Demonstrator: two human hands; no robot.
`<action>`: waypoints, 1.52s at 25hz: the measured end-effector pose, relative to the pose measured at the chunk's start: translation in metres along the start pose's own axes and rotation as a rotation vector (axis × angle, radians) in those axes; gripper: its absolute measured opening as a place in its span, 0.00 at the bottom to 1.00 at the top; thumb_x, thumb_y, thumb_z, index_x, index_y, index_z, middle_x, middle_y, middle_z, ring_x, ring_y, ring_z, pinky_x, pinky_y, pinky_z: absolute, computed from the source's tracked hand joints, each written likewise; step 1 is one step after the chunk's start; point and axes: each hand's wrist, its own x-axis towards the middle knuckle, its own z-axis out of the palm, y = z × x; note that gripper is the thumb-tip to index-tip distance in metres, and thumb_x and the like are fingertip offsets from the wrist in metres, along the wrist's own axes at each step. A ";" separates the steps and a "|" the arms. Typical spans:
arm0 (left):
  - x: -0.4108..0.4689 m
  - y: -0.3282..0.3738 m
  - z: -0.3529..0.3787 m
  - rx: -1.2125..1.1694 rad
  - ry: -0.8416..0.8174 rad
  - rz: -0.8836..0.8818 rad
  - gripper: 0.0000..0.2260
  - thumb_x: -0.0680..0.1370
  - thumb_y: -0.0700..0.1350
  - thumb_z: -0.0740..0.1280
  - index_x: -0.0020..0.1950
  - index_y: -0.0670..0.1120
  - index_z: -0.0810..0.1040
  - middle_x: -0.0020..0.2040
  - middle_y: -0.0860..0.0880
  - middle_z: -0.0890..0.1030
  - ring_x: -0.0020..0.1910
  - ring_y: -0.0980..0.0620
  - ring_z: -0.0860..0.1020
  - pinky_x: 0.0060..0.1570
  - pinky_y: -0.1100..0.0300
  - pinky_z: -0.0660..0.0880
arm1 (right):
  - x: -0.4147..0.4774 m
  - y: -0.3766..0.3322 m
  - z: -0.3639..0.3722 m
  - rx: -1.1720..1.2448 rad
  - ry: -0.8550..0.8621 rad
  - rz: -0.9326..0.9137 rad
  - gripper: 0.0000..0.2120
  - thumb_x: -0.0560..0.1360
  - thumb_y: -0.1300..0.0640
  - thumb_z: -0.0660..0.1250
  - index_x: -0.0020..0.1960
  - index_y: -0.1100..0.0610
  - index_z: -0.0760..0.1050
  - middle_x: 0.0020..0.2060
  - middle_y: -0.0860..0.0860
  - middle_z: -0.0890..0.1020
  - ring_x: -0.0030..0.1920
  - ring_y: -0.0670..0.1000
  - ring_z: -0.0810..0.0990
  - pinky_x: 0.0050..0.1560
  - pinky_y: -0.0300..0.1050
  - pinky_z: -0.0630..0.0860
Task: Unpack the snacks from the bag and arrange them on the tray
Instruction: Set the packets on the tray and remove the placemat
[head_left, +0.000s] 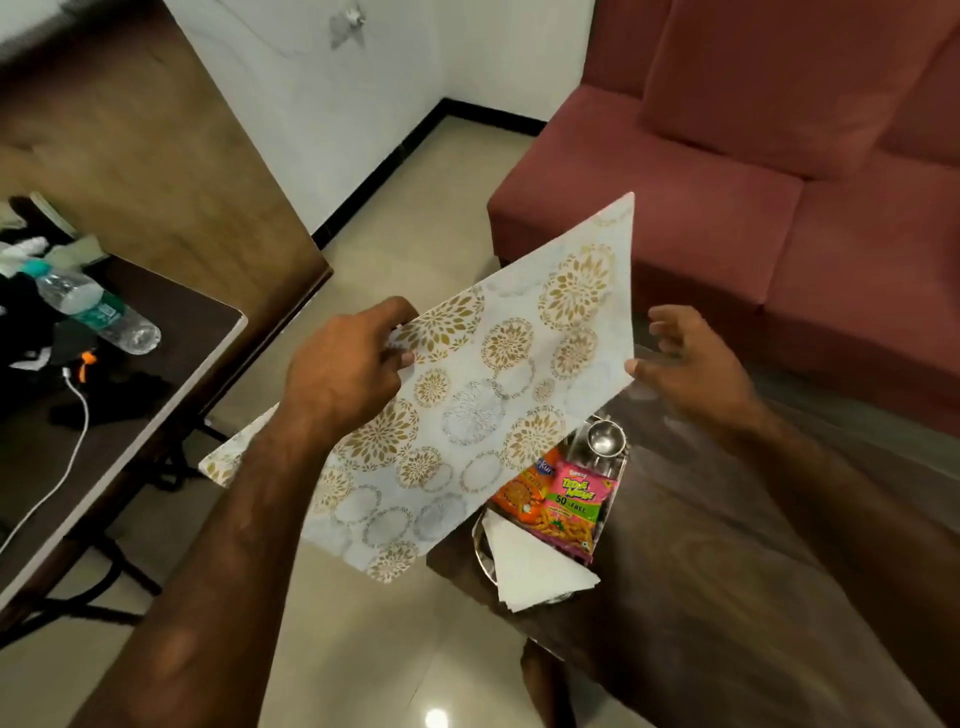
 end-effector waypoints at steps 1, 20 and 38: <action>0.003 0.009 -0.006 -0.029 -0.041 0.041 0.12 0.78 0.45 0.69 0.61 0.54 0.75 0.55 0.49 0.84 0.53 0.44 0.81 0.49 0.45 0.79 | 0.001 -0.012 -0.013 0.007 0.024 -0.024 0.33 0.72 0.59 0.77 0.72 0.54 0.67 0.65 0.47 0.73 0.63 0.47 0.74 0.60 0.46 0.74; 0.060 0.173 0.054 -0.214 -0.512 0.293 0.10 0.69 0.58 0.77 0.45 0.55 0.85 0.41 0.58 0.87 0.40 0.59 0.85 0.37 0.63 0.78 | -0.139 0.133 -0.258 0.402 0.442 0.161 0.11 0.80 0.63 0.67 0.47 0.48 0.81 0.39 0.40 0.88 0.38 0.40 0.86 0.34 0.34 0.80; -0.037 0.447 0.367 -0.746 -0.529 -0.335 0.13 0.78 0.34 0.68 0.62 0.42 0.78 0.57 0.45 0.85 0.55 0.44 0.84 0.55 0.47 0.80 | -0.246 0.465 -0.451 0.322 0.545 0.697 0.11 0.83 0.55 0.64 0.62 0.58 0.77 0.55 0.55 0.82 0.39 0.46 0.78 0.21 0.35 0.73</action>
